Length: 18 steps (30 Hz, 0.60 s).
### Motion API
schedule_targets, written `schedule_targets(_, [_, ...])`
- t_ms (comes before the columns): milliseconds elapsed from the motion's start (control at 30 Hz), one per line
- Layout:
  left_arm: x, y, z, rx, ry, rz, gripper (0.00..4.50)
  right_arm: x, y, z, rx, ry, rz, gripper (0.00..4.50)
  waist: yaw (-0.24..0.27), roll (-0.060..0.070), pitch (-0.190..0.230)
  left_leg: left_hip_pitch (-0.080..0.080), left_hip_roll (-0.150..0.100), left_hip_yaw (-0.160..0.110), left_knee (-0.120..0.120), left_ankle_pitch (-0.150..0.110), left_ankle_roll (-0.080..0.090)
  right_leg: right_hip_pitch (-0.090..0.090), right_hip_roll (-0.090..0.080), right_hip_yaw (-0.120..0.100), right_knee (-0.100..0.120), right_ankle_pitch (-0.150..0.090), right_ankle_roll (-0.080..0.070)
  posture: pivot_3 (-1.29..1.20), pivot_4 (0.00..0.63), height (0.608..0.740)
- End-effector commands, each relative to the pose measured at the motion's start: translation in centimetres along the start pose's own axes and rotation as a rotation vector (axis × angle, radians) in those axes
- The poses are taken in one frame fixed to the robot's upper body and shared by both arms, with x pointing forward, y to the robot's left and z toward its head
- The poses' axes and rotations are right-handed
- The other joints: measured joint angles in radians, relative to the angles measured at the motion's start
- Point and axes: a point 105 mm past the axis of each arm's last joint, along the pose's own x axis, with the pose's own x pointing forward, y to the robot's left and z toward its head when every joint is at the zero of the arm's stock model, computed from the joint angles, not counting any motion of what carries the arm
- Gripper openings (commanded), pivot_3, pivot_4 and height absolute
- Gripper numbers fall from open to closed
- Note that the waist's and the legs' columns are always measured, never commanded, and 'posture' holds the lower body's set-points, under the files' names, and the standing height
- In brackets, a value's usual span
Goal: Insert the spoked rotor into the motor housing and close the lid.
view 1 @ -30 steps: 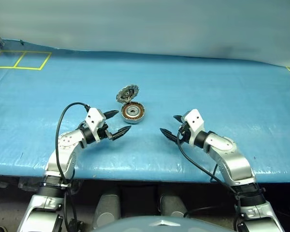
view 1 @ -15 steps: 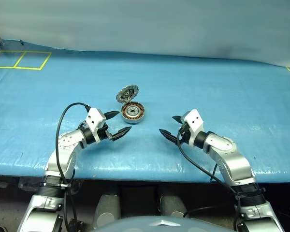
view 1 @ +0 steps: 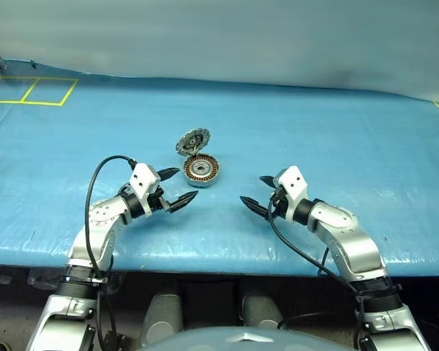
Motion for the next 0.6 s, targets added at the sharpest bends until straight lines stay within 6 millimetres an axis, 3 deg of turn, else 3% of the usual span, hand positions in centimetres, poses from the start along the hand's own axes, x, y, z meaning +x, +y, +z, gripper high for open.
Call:
schedule_targets(33, [0.1,0.1,1.5,0.028,-0.018,-0.01,4.5,-0.2,0.2,1.1,-0.03,-0.033,0.007,4.48,0.0,0.0,0.0,0.0,0.0,0.0,0.0,0.0,0.0,0.0,0.0,0.0,0.0,0.0,0.0,0.0,0.15,0.74])
schedule_targets(433, [0.2,0.6,2.0,0.084,0.049,-0.056,4.5,-0.1,0.4,1.2,-0.029,-0.034,0.013,4.48,0.0,0.0,0.0,0.0,0.0,0.0,0.0,0.0,0.0,0.0,0.0,0.0,0.0,0.0,0.0,0.0,0.15,0.74])
schedule_targets(600, [0.7,0.9,4.3,0.299,0.18,-0.221,4.5,-0.2,0.2,1.2,-0.034,-0.03,0.008,4.48,0.002,-0.001,0.0,0.0,0.0,0.0,0.0,0.0,0.0,0.0,0.0,0.0,0.0,0.0,0.001,0.0,0.15,0.74])
